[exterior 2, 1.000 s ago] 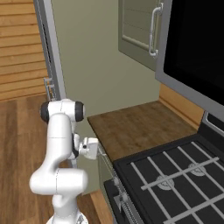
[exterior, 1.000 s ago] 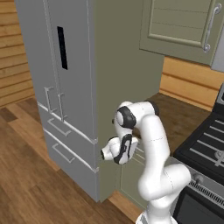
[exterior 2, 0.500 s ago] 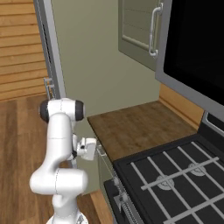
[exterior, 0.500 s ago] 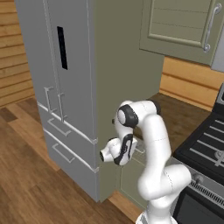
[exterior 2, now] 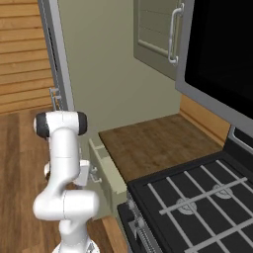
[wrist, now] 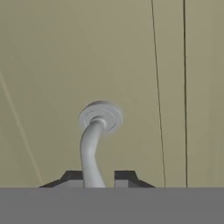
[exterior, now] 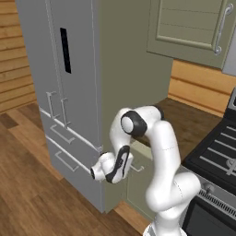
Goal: Take a straw from the drawer in front and place it inside the glass cup on the dining counter.
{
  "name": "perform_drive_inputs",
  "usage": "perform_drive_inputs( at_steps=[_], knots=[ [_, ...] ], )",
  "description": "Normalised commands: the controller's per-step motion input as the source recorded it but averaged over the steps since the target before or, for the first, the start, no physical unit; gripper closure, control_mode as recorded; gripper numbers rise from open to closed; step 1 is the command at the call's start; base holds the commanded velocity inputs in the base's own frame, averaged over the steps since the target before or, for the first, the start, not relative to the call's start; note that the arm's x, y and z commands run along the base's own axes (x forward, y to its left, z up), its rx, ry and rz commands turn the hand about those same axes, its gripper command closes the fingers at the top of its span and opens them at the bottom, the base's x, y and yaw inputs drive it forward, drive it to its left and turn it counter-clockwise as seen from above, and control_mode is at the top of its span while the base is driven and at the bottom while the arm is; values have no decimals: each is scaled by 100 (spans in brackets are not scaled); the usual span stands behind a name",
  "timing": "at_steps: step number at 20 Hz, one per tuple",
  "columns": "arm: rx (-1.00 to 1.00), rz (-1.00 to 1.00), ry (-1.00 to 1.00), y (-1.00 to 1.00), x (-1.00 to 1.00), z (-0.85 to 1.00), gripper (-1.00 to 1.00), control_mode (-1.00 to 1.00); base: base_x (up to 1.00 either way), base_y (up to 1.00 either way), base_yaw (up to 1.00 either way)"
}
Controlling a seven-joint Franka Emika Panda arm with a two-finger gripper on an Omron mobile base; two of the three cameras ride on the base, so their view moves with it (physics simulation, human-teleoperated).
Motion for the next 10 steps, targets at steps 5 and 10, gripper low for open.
perform_drive_inputs(
  at_steps=[5, 10],
  knots=[
    [6, 1, 13, 86, -62, 28, 100, -100, 0, 0, 0],
    [4, 0, 13, 93, -63, 27, 100, -100, 0, 0, 0]
  ],
)
